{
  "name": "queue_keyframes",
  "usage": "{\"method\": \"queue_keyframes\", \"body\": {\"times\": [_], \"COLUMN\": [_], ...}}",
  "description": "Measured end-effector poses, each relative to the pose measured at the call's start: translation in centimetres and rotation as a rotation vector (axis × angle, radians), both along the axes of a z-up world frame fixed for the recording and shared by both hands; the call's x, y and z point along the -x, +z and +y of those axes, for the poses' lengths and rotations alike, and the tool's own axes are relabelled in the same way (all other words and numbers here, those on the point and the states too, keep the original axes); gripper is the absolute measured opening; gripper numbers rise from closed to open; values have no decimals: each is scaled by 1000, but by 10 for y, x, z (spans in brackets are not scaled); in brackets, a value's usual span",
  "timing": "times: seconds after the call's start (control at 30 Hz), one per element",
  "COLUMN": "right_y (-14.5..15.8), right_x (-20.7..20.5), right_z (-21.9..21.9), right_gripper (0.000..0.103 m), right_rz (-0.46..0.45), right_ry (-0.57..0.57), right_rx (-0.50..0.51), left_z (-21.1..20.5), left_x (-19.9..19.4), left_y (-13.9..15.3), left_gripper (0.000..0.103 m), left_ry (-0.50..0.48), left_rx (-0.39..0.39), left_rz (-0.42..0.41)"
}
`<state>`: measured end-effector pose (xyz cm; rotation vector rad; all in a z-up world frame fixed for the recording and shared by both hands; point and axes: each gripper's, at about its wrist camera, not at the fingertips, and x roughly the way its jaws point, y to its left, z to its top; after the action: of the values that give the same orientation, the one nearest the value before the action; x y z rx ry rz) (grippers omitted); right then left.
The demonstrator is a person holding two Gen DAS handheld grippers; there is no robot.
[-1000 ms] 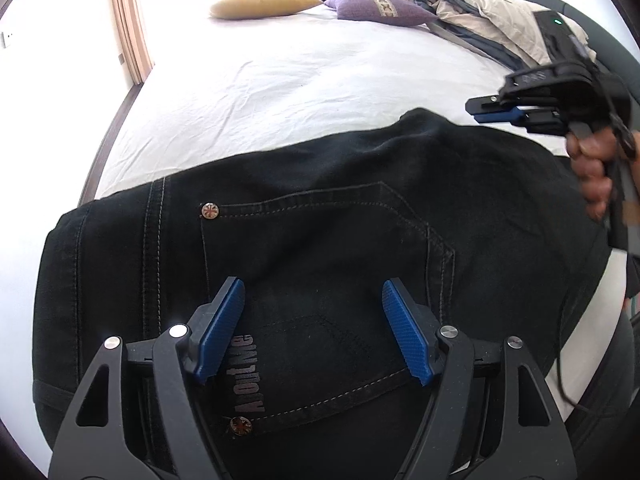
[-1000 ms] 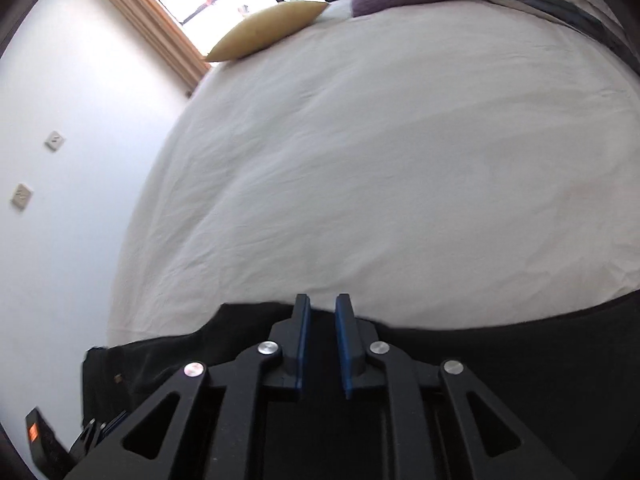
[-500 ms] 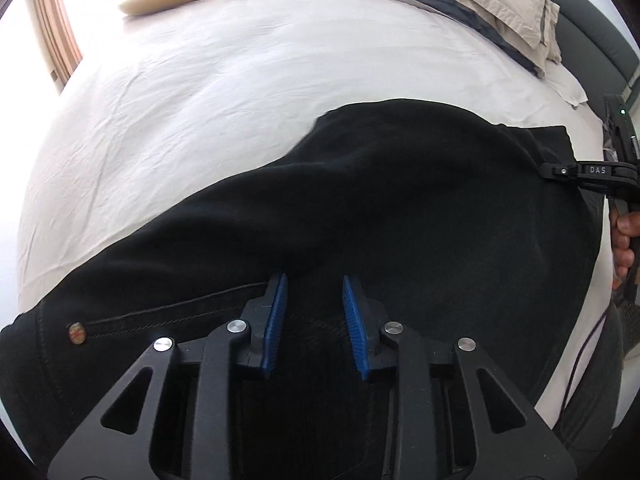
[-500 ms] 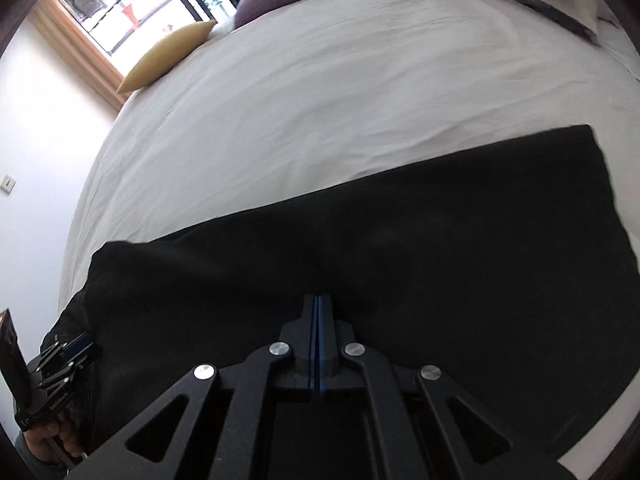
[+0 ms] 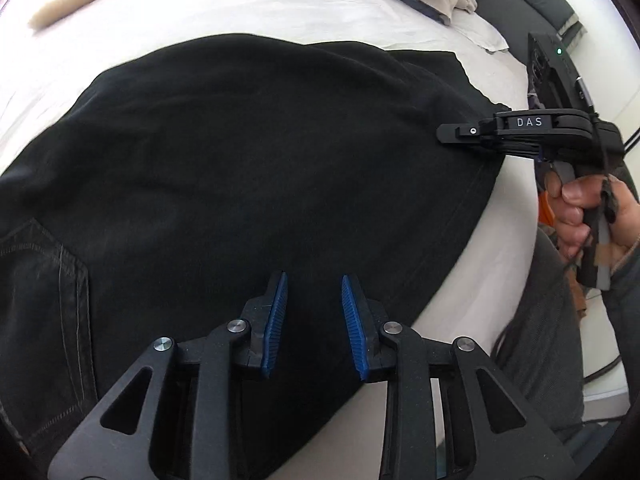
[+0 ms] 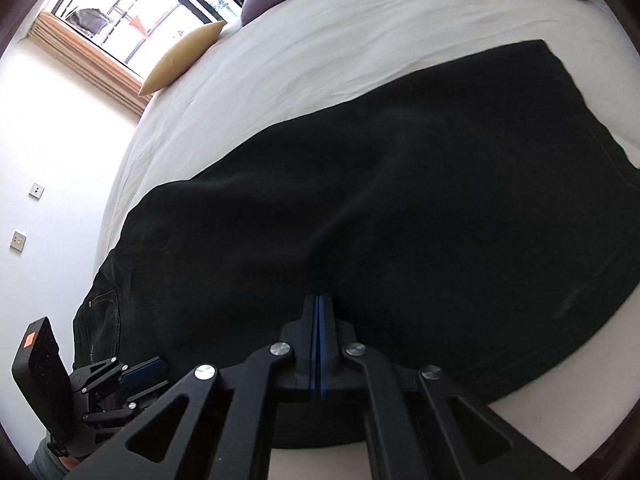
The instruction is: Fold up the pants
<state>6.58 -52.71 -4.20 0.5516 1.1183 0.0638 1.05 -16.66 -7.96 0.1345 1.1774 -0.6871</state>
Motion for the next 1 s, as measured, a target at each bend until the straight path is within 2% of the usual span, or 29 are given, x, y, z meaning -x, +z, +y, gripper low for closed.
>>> {"method": "queue_keyframes", "body": {"times": [0.13, 0.23, 0.3, 0.33, 0.37, 0.43, 0.47, 0.5, 0.53, 0.57, 0.6, 0.63, 0.73, 0.83, 0.9, 0.93, 1.0], "right_y": [6, 24, 43, 50, 54, 50, 41, 27, 14, 4, 1, -1, -3, 11, 20, 23, 21], "right_x": [21, 30, 26, 21, 13, -4, -11, -16, -18, -12, -6, 0, 16, 18, 12, 9, 7], "right_z": [-41, -49, -33, -19, -4, 20, 28, 31, 32, 27, 23, 16, -10, -1, 16, 26, 44], "right_gripper": [0, 1, 16, 28, 36, 42, 42, 42, 42, 29, 19, 0, 0, 0, 23, 38, 42], "right_rz": [49, 73, 2, -37, -67, -86, -64, -13, 28, 29, 18, 21, 16, 30, 7, -11, -12], "right_ry": [-138, -218, -181, -135, -83, -2, 14, 9, -4, -13, -22, -37, -99, -116, -85, -71, -44], "right_rx": [92, 157, 132, 104, 70, 16, -1, -4, -1, 3, 18, 31, -3, 71, 79, 77, 77], "left_z": [47, 52, 51, 47, 44, 31, 24, 15, 11, 11, 17, 23, 56, 96, 142, 163, 197], "left_x": [21, 37, 41, 39, 34, 14, 4, -7, -14, -13, -5, 4, 32, 49, 54, 52, 42], "left_y": [-1, 5, 21, 30, 38, 44, 41, 31, 13, 2, 2, 4, 11, 31, 53, 65, 74], "left_gripper": [28, 28, 28, 28, 28, 28, 28, 29, 28, 28, 28, 28, 28, 28, 28, 28, 28], "left_ry": [49, 70, 75, 74, 81, 93, 95, 100, 119, 134, 128, 114, 126, 183, 247, 282, 354], "left_rx": [51, 28, 10, 29, 54, 96, 125, 134, 90, 63, 81, 69, 61, 34, 87, 116, 117], "left_rz": [55, 44, -14, -42, -65, -58, -37, 3, 60, 90, 66, 52, 34, -45, -92, -122, -155]}}
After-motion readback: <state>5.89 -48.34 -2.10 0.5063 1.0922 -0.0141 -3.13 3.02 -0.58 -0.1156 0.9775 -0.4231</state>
